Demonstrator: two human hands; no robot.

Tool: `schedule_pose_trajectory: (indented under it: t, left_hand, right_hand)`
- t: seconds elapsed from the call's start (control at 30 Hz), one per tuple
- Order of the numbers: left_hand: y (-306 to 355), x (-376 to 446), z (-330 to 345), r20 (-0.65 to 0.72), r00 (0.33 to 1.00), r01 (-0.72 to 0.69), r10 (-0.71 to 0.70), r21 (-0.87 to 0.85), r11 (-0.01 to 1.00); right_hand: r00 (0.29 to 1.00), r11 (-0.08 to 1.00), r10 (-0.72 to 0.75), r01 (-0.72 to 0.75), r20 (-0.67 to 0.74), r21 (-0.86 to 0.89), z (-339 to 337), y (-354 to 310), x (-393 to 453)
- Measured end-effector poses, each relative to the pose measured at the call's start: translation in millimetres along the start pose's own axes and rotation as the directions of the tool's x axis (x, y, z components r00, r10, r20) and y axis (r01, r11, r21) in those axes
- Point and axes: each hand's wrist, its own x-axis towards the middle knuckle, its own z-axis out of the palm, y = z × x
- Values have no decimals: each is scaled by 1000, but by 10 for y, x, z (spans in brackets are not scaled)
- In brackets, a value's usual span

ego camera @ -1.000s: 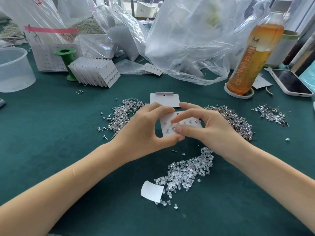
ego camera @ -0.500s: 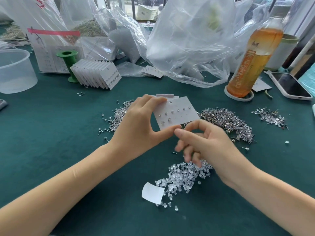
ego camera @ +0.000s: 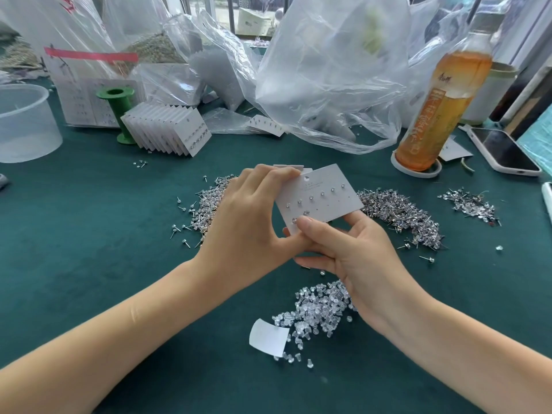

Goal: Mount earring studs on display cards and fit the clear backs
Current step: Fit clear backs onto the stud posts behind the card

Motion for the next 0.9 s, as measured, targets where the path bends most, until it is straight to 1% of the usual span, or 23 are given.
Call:
schedule_pose_trajectory:
  t: [0.33, 0.57, 0.9]
  left_hand:
    - [16, -21, 37, -3, 1000, -6, 7, 46, 999]
    - [45, -26, 31, 21, 1000, 8, -9, 36, 999]
    - [47, -48, 35, 31, 1000, 0, -1, 30, 1000]
  right_hand:
    - [1000, 1000, -14, 14, -24, 7, -21, 26, 22]
    - [1000, 1000, -10, 11, -19, 22, -39, 38, 22]
    - [999, 999, -35, 34, -41, -9, -49, 65, 35]
